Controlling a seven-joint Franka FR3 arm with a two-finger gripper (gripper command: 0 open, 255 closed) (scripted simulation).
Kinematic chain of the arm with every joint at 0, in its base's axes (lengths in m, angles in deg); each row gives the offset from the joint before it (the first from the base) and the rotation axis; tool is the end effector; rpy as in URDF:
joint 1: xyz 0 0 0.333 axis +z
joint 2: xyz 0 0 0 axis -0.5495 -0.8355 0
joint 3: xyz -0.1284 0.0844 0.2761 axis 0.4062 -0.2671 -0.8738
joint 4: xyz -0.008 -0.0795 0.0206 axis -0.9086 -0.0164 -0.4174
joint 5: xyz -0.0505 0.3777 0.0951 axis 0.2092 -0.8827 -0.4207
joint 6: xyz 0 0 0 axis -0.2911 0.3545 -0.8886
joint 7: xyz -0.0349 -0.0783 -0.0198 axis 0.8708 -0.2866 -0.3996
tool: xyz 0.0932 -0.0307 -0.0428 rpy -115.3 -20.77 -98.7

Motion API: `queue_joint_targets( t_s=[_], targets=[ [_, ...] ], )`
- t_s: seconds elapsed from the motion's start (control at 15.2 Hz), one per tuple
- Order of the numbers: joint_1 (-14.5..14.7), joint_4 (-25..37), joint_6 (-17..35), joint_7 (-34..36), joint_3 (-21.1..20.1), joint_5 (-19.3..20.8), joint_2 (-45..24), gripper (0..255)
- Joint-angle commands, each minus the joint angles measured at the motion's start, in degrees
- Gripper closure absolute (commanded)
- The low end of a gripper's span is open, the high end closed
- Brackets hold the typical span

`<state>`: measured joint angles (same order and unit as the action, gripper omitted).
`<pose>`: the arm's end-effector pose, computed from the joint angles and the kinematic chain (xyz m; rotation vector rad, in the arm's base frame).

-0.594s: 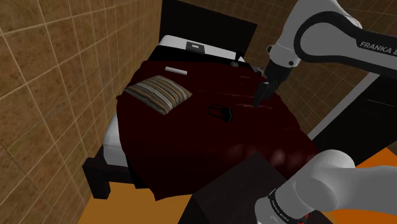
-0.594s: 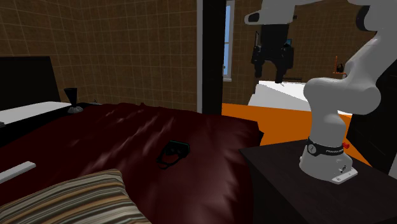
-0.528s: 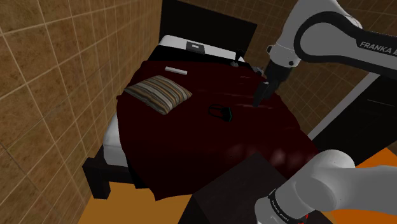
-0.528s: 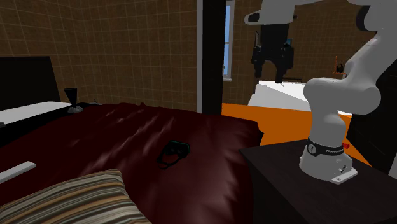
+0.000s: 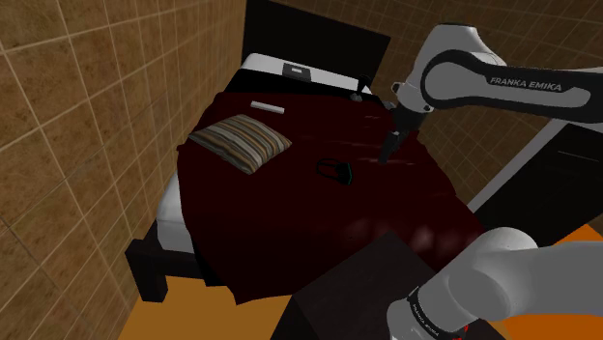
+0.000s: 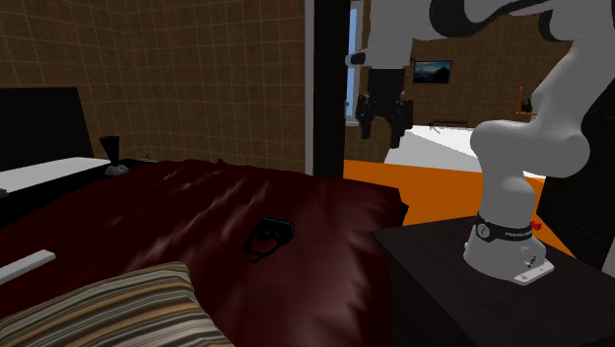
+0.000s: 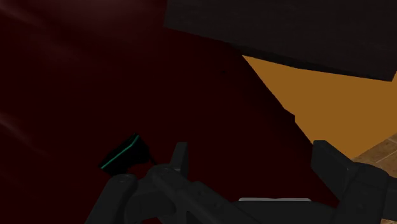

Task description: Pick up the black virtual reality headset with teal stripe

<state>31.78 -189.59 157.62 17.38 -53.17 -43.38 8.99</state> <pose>0.3459 -0.0598 0.5041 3.0531 0.4107 -0.0320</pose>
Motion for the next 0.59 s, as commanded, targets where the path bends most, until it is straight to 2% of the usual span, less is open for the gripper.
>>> queue_joint_targets(
  t_s=[0.0, 0.53],
  targets=[
    [0.03, -0.28, 3.91, -3.82, 2.18, 1.17, -3.18, 0],
    [1.07, 4.02, 17.01, -18.93, 10.1, 2.23, -19.24, 0]
  ],
)
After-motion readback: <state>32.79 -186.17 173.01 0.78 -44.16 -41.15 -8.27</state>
